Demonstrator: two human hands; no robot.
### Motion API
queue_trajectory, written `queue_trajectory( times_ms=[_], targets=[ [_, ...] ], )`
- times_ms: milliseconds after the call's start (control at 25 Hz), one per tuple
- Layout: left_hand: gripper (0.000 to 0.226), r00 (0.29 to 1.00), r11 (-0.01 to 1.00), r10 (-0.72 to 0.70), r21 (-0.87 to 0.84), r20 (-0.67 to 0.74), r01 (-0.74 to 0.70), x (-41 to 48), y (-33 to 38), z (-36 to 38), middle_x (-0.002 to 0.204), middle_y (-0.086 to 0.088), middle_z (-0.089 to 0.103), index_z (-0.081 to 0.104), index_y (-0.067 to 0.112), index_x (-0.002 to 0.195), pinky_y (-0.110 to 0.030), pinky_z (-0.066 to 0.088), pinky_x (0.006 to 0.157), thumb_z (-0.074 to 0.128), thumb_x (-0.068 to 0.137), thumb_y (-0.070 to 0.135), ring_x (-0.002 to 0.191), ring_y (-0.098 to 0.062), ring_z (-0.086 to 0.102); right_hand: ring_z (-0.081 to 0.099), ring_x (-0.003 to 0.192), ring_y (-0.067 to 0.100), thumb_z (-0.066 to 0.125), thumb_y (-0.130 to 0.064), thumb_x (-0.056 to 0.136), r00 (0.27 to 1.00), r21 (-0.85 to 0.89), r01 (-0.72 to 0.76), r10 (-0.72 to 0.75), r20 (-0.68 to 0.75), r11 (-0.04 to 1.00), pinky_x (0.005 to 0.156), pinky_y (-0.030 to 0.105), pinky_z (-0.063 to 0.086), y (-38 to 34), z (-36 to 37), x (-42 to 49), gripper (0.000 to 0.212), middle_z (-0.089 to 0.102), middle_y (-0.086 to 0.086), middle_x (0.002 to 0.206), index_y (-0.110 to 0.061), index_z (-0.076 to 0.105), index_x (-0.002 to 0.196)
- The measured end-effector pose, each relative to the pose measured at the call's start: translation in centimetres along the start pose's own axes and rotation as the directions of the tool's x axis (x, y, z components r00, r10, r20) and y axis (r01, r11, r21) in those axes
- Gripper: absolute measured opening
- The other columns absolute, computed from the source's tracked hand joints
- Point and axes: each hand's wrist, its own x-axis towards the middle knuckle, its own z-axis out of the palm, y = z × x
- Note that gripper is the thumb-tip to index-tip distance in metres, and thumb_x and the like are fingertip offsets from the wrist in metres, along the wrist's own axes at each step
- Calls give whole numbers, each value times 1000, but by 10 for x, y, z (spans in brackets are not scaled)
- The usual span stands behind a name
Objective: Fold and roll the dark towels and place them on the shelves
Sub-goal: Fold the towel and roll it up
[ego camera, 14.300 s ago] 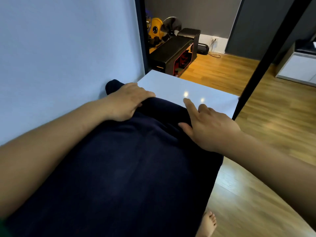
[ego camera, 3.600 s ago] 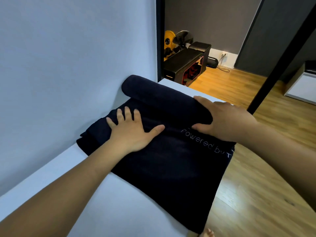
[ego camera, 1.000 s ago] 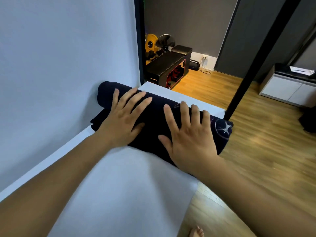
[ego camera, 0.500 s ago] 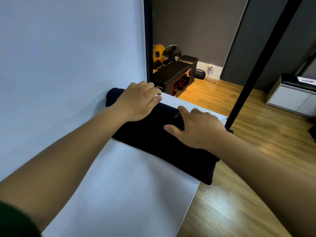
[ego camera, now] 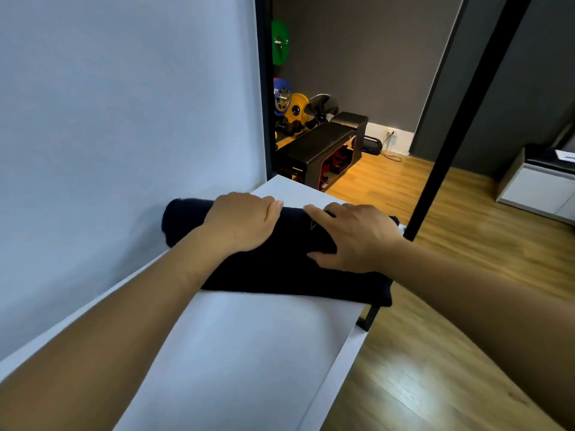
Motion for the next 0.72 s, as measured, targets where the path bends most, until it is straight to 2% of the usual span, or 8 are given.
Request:
queue_trajectory(
  times_ms=[160,240,320,400,480,520,600,720],
  targets=[
    [38,1000,993,-25,119,1,25,-63,18,-25,73,6,46,36,24,86,-35,34,64,16,99,53,69,-21,44,57,108,27,40,-74,78,966,-46,243,-246,-83,969,86,39,50,15,13,4,89,55,6,132,-27,20,151],
    [40,997,998,-38,50,71,34,-87,28,-36,73,8,42,35,26,86,-35,35,65,21,95,62,70,-19,44,54,117,29,48,-68,73,943,-16,294,-293,-157,956,98,44,44,15,20,-1,95,55,8,134,-20,25,152],
    [42,983,992,-115,-37,143,121,-102,37,-38,81,9,41,31,29,91,-34,35,68,28,90,71,78,-18,45,51,122,30,55,-62,68,938,37,291,-277,-210,956,106,45,37,7,23,-8,100,56,9,135,-13,30,152],
    [49,936,943,-252,-155,247,294,-107,44,-37,98,7,46,33,29,100,-34,39,73,37,85,75,90,-18,47,48,126,29,57,-59,66,941,45,267,-250,-229,963,111,43,28,1,23,-12,100,55,7,137,-13,32,151],
    [65,885,875,-327,-246,331,416,-111,52,-38,117,5,51,33,32,125,-37,45,82,44,80,78,101,-20,53,44,130,28,57,-59,67,946,43,257,-242,-215,965,113,42,20,-2,21,-16,99,53,6,140,-15,31,152],
    [75,883,878,-326,-239,338,415,-113,58,-39,124,5,52,25,38,138,-37,45,86,46,79,78,107,-22,55,41,133,28,55,-59,68,949,56,249,-233,-211,967,115,43,19,-2,20,-17,98,50,6,142,-15,31,152],
    [86,896,909,-339,-146,286,390,-124,78,-42,131,3,53,6,44,150,-35,43,85,46,81,76,113,-25,55,30,143,30,52,-56,70,954,84,238,-217,-210,968,120,48,14,-3,23,-25,97,41,7,150,-16,25,154],
    [98,887,907,-417,26,199,420,-138,116,-39,133,-6,49,-6,34,154,-33,40,77,52,82,66,108,-29,56,1,151,34,51,-46,77,971,106,196,-178,-157,975,121,55,4,-12,30,-33,97,15,11,163,-18,2,157]
  ],
)
